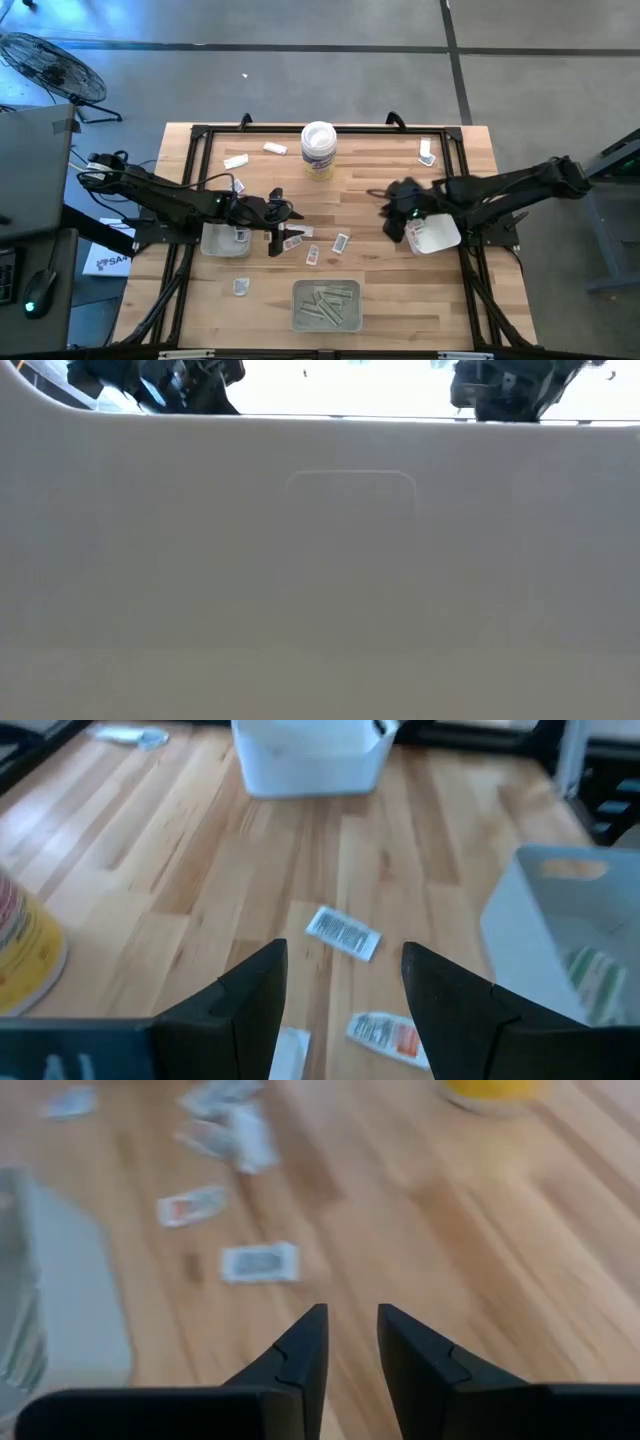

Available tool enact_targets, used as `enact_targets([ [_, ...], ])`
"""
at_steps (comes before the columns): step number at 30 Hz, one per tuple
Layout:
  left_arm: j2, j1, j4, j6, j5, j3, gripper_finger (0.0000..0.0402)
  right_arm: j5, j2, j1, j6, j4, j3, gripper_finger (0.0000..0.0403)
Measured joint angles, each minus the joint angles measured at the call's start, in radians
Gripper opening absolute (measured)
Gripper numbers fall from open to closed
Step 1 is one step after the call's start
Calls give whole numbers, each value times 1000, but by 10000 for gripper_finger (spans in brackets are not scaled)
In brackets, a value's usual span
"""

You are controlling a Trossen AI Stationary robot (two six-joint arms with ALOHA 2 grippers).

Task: Pick & Place First Aid Supplies
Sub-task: Put the orange ointment pack into the white bin

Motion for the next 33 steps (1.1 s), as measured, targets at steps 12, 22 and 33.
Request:
enact_targets([
  [12,38,1,1,60,-138,0,195,-223,460,-33,-312,473,39,132],
  [22,38,1,0,71,-142,0,195,-234,672,-64,-571,466,156,118],
  [33,38,0,-4,71,-142,0,195,-233,692,-66,-574,436,157,112],
])
